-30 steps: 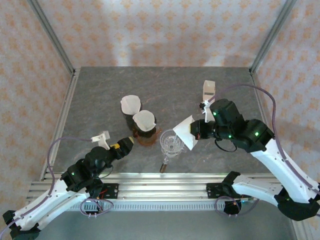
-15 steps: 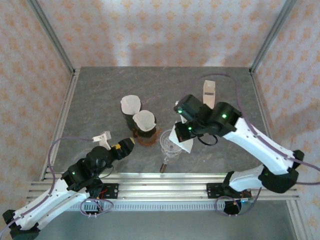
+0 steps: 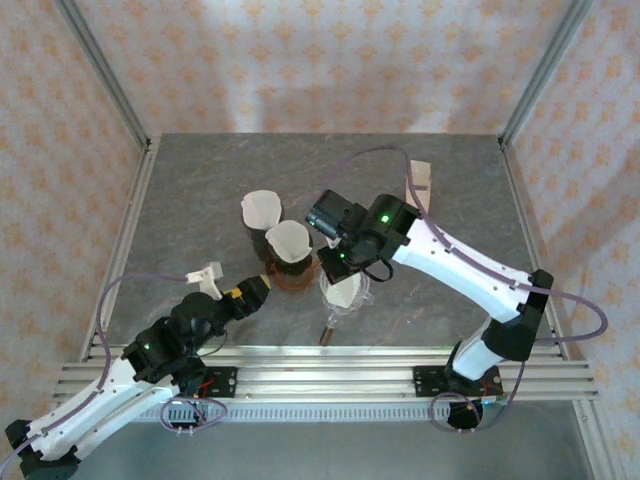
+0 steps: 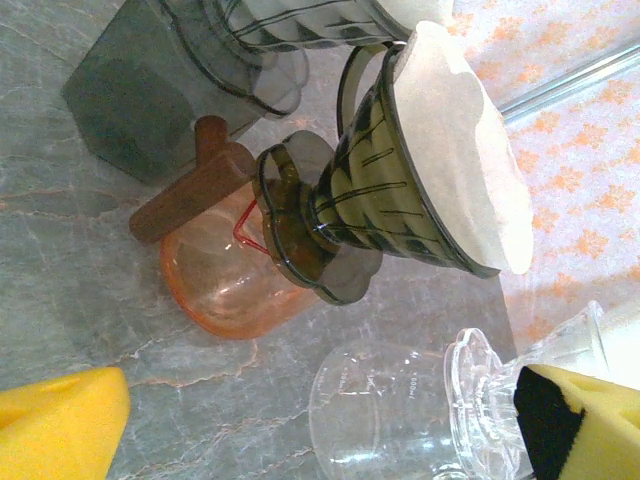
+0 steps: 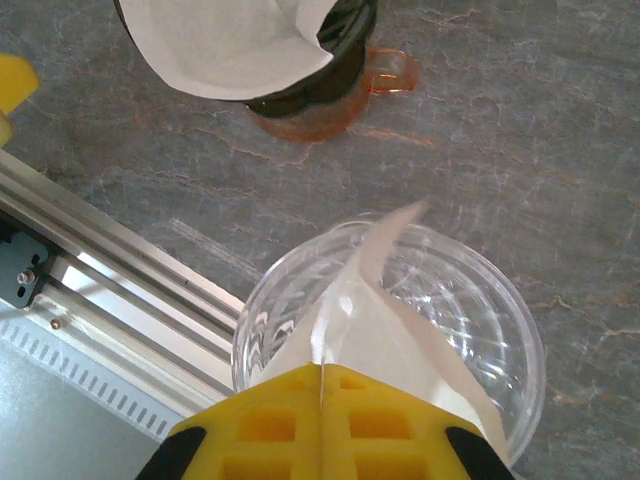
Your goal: Place the coffee filter in the dripper
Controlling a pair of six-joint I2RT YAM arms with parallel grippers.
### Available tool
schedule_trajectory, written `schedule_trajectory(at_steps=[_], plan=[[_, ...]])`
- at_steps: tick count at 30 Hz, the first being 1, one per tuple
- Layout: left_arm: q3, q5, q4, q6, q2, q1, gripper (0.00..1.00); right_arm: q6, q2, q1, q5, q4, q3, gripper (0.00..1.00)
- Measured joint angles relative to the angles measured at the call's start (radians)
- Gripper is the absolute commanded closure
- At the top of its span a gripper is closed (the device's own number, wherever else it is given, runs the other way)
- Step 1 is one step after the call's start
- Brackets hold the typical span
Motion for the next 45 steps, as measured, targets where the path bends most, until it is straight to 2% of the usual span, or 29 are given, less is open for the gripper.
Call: schedule_trajectory(at_steps=[7, 8, 9, 12, 13, 17, 24, 30, 33, 36, 40, 45], plan=[[0.000, 0.009, 0.010, 0.001, 0.011, 0.000, 0.01, 0.001, 0.006, 0.000, 0.003, 0.048, -0.088, 1.00], [0.000, 0.012, 0.013, 0.003, 0.014, 0.000, 0.01, 0.001, 0.006, 0.000, 0.004, 0.053, -0.096, 0.98], [0.000, 0.019, 0.019, 0.004, 0.019, 0.000, 0.02, 0.001, 0.005, -0.001, 0.005, 0.059, -0.103, 0.91], [0.010, 0.044, 0.036, 0.022, 0.057, 0.000, 0.10, 0.011, 0.004, -0.001, 0.008, 0.082, -0.130, 0.65], [0.021, 0.058, 0.040, 0.032, 0.084, 0.000, 0.12, 0.011, 0.002, -0.001, 0.007, 0.092, -0.139, 0.60], [0.095, 0.114, 0.054, 0.072, 0.206, 0.000, 0.20, 0.020, -0.032, -0.001, 0.009, 0.138, -0.159, 0.51], [0.244, 0.155, 0.059, 0.150, 0.346, -0.045, 0.20, 0.054, -0.241, -0.001, 0.043, 0.236, -0.249, 0.44], [0.435, 0.150, 0.005, 0.241, 0.503, -0.126, 0.31, 0.112, -0.421, -0.001, 0.114, 0.319, -0.404, 0.43], [0.523, 0.149, -0.033, 0.290, 0.597, -0.153, 0.31, 0.143, -0.461, -0.001, 0.150, 0.346, -0.476, 0.45], [0.588, 0.150, -0.072, 0.325, 0.681, -0.171, 0.37, 0.171, -0.481, -0.001, 0.178, 0.363, -0.536, 0.49], [0.621, 0.148, -0.098, 0.351, 0.761, -0.176, 0.41, 0.196, -0.512, -0.002, 0.209, 0.380, -0.584, 0.54], [0.621, 0.146, -0.106, 0.355, 0.787, -0.176, 0.42, 0.204, -0.534, -0.014, 0.217, 0.398, -0.595, 0.63]])
